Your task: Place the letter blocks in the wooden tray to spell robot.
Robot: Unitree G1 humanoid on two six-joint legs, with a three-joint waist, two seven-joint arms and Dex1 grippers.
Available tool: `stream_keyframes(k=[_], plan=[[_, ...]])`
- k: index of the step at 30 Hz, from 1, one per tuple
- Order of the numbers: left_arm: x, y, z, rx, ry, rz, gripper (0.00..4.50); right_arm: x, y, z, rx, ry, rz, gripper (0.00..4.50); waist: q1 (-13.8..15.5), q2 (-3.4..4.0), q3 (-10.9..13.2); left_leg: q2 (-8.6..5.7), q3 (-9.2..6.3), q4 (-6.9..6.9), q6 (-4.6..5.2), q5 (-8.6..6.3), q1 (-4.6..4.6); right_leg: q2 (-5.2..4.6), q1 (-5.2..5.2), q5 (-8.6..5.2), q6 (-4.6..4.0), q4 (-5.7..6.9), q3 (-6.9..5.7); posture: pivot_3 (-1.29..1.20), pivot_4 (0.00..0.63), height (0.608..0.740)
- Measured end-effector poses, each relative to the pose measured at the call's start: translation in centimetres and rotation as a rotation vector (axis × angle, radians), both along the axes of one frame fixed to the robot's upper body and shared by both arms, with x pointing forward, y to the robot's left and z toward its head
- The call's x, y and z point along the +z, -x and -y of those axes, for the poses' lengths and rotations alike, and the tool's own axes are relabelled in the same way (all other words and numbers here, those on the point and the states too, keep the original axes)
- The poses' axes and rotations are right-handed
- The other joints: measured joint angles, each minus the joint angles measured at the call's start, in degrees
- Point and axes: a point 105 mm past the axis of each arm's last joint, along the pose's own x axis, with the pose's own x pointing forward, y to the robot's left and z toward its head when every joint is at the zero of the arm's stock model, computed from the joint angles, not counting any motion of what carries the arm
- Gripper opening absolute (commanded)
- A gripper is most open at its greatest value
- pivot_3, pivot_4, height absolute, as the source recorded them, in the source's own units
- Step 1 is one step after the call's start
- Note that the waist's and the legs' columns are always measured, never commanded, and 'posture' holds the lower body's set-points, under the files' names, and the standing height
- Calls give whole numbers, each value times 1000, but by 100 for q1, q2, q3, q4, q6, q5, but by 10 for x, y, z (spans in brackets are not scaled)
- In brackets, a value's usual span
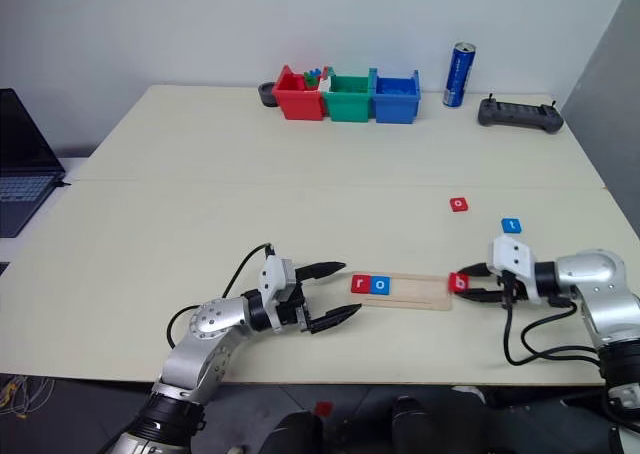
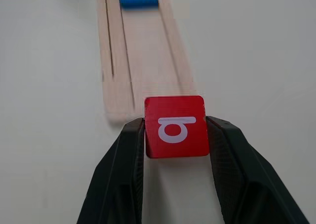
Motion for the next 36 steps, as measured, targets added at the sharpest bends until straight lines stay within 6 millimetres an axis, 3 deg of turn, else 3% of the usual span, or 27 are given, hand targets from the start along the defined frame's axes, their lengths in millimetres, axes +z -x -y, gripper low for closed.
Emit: stream_keyframes(k=[4, 10, 26, 36], plan=[[0, 0, 0, -2, -2, 0, 4500, 18, 0, -27, 13, -57, 41, 1458, 51, -1, 0, -3, -7, 0, 0, 0, -7, -2, 0, 0, 0, -7, -7, 0, 150, 740], [2, 0, 0, -6, -2, 13, 4500, 3, 1, -51, -19, -119, 8, 1458, 78, -1, 0, -3, -5, 0, 0, 0, -7, -3, -1, 0, 0, -7, -6, 0, 150, 740], [5, 0, 0, -24, -10, 28, 4500, -10, 12, -69, -4, -132, -9, 1458, 70, -1, 0, -2, -4, -1, 0, 0, -6, -2, -2, 0, 0, -6, -7, 0, 150, 740], [5, 0, 0, -24, -10, 28, 4500, -14, 9, -68, -9, -128, 1, 1458, 70, -1, 0, -2, -5, -1, 0, 0, -6, -2, -2, 0, 0, -6, -8, 0, 150, 740]])
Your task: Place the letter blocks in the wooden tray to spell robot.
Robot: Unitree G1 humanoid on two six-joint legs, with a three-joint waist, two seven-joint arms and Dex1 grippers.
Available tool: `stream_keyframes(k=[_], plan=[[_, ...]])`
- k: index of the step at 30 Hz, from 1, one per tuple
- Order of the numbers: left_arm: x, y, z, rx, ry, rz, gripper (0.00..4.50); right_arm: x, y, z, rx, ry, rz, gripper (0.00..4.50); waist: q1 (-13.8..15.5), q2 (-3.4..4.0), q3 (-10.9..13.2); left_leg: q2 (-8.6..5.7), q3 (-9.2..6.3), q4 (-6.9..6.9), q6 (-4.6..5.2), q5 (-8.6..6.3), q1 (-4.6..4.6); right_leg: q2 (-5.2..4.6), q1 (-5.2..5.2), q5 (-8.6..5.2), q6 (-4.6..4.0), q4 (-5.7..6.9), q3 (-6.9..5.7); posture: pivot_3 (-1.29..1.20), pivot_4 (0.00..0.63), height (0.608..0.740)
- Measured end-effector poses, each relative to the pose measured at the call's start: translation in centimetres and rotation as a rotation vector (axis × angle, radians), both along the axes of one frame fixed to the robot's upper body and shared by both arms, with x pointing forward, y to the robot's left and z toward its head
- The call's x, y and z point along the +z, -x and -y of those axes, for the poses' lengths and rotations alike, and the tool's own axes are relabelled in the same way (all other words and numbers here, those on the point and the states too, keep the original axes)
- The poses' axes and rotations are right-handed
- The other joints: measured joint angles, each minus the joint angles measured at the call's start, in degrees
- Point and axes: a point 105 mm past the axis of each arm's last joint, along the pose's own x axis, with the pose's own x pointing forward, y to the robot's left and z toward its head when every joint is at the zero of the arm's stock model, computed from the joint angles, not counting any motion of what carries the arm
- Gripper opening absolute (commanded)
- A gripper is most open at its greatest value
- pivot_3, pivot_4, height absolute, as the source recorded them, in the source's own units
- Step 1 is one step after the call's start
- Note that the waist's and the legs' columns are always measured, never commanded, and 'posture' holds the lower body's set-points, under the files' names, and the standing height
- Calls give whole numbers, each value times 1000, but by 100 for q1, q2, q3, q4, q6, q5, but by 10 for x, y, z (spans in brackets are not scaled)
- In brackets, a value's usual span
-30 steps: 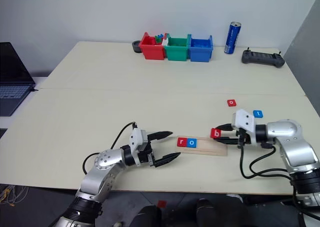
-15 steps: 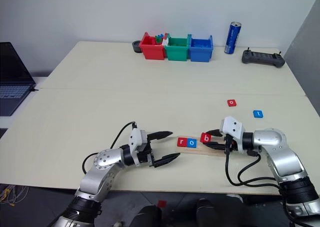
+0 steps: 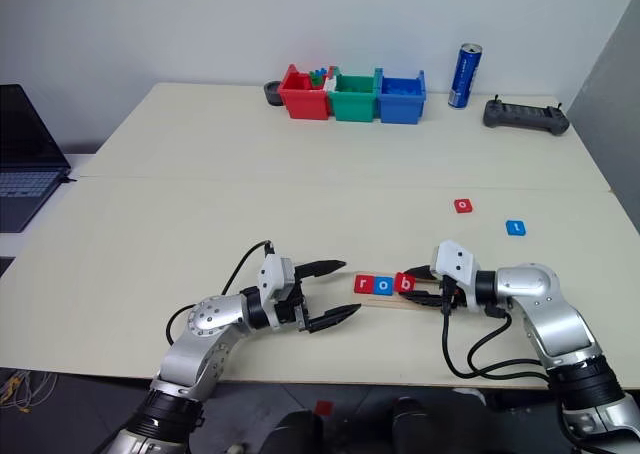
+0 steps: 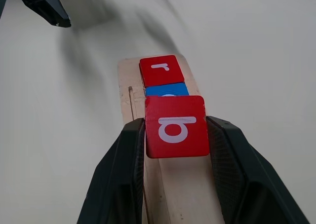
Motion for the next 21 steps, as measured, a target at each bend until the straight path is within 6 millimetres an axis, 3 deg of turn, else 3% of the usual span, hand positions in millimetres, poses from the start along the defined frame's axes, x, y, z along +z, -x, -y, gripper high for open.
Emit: stream_keyframes(k=[21], plan=[[0, 0, 0, 0, -1, 0, 4500, -11, -7, 1, 6, 39, -10, 1458, -6, 0, 0, 0, 0, 0, 0, 0, 0, 0, 0, 0, 0, 1, 0, 0, 150, 740]])
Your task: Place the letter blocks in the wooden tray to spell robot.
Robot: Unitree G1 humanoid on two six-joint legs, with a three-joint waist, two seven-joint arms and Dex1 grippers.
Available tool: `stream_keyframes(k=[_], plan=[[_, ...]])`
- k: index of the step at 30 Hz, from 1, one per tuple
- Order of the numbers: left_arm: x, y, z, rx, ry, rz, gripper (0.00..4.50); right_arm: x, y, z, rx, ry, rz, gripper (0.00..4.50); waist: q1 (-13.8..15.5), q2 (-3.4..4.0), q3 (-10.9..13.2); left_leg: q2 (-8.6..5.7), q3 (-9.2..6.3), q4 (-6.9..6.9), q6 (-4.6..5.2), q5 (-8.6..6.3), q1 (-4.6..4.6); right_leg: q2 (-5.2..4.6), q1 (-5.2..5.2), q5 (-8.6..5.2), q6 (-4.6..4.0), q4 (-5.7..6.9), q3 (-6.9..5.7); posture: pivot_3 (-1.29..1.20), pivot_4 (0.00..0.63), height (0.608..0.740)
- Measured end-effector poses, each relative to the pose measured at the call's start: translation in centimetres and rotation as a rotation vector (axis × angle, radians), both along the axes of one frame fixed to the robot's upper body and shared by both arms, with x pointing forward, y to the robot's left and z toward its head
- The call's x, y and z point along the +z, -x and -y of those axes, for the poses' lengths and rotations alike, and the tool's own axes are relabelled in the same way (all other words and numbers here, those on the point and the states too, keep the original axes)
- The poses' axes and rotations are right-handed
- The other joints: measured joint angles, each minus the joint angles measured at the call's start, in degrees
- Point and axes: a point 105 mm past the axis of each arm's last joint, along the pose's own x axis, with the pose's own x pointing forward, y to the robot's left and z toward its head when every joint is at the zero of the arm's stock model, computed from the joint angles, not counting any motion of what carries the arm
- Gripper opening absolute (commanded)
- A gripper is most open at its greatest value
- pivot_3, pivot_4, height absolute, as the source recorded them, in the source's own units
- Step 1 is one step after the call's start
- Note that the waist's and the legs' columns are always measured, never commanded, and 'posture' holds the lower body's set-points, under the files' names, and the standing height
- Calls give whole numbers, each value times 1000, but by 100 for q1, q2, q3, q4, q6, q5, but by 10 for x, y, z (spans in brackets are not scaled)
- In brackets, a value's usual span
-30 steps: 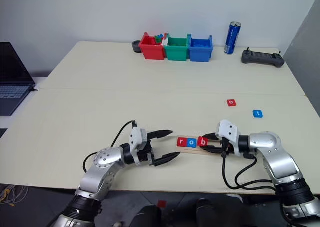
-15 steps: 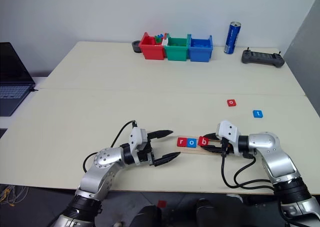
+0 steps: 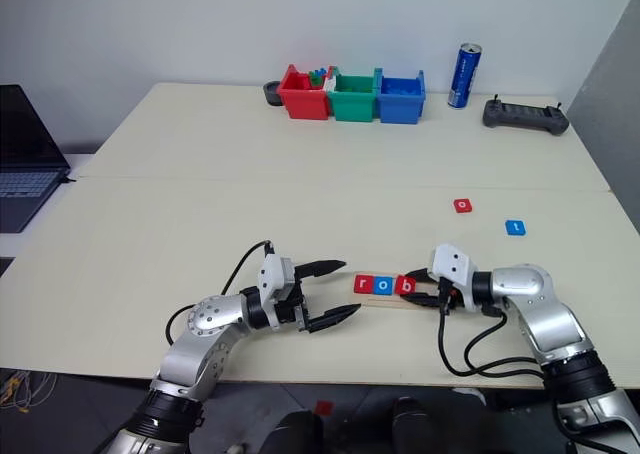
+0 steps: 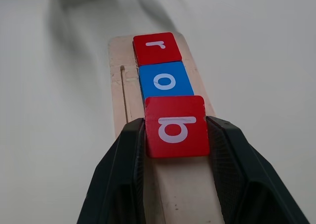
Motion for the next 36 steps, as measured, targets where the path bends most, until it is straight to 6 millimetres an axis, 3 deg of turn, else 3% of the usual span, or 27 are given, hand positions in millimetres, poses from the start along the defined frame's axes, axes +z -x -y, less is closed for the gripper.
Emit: stream_keyframes(k=[35, 36], plan=[[-1, 0, -2, 2, -11, 1, 4500, 1, -3, 0, 22, 3, -15, 1458, -6, 0, 0, 0, 0, 0, 0, 0, 0, 0, 0, 0, 0, 0, 0, 0, 150, 740], [-1, 0, -2, 2, -11, 1, 4500, 1, -3, 0, 21, 4, -21, 1808, -6, 0, 0, 0, 0, 0, 0, 0, 0, 0, 0, 0, 0, 0, 0, 0, 150, 740]])
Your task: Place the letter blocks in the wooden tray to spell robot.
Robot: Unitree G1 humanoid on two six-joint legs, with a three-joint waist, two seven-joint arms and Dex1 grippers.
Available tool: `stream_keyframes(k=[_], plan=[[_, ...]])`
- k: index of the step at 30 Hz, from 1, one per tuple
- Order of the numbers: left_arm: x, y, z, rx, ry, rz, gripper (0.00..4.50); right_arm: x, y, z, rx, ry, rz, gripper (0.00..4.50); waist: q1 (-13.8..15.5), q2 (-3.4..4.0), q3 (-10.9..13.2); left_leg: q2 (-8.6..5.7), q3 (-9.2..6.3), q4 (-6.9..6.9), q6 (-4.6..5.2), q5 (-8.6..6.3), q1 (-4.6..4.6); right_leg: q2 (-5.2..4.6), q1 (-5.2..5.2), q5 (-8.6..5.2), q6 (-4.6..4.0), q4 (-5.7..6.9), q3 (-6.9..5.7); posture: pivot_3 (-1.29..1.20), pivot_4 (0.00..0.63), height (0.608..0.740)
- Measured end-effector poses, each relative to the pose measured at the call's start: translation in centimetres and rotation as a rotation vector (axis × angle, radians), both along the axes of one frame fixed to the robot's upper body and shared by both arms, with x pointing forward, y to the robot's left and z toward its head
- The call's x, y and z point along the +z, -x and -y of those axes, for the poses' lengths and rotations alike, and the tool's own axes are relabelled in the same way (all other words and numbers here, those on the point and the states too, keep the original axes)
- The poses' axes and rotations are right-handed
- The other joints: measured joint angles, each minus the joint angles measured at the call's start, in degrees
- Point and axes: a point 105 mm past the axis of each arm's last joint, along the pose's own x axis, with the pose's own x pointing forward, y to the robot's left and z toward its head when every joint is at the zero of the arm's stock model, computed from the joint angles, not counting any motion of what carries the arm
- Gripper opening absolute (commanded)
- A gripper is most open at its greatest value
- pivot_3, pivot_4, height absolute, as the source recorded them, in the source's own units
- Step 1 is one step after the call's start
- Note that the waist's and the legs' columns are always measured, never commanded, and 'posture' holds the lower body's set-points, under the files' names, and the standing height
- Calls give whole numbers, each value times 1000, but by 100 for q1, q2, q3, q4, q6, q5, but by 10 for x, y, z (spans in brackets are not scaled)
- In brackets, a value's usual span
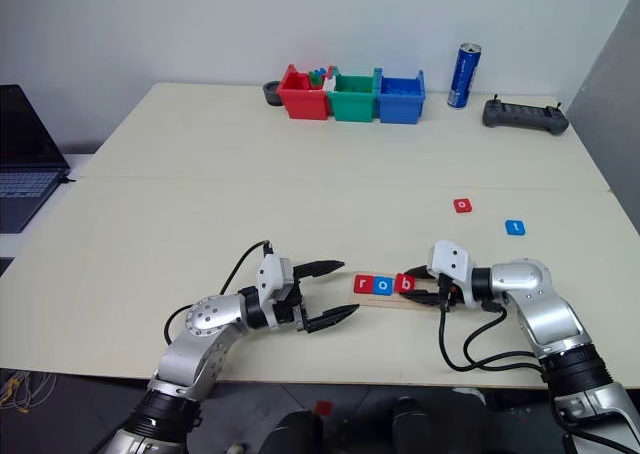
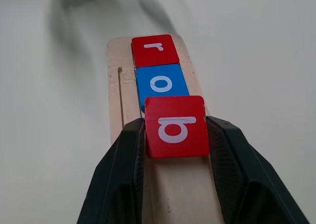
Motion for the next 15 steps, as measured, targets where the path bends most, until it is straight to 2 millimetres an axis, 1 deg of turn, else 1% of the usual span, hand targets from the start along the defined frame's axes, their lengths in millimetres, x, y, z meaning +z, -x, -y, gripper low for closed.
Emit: stream_keyframes(k=[6, 7, 8, 15], plan=[[0, 0, 0, 0, 0, 0, 4500, -1, 0, 1, -10, 1, -22, 3934, 0, 0, 0, 0, 0, 0, 0, 0, 0, 0, 0, 0, 0, 0, 0, 0, 150, 740], [0, 0, 0, 0, 0, 0, 4500, -1, 0, 1, -11, 1, -24, 4246, -1, 0, 0, 0, 0, 0, 0, 0, 0, 0, 0, 0, 0, 0, 0, 0, 150, 740], [0, 0, 0, 0, 0, 0, 4500, -1, -1, 1, -13, 1, -25, 4460, -1, 0, 0, 0, 0, 0, 0, 0, 0, 0, 0, 0, 0, 0, 0, 0, 150, 740], [0, 0, 0, -1, -1, 0, 4500, 5, -4, 0, -20, -12, -20, 4460, -5, 0, 0, 0, -1, 0, 0, 0, 0, 0, 0, 0, 0, 0, -1, 0, 150, 740]])
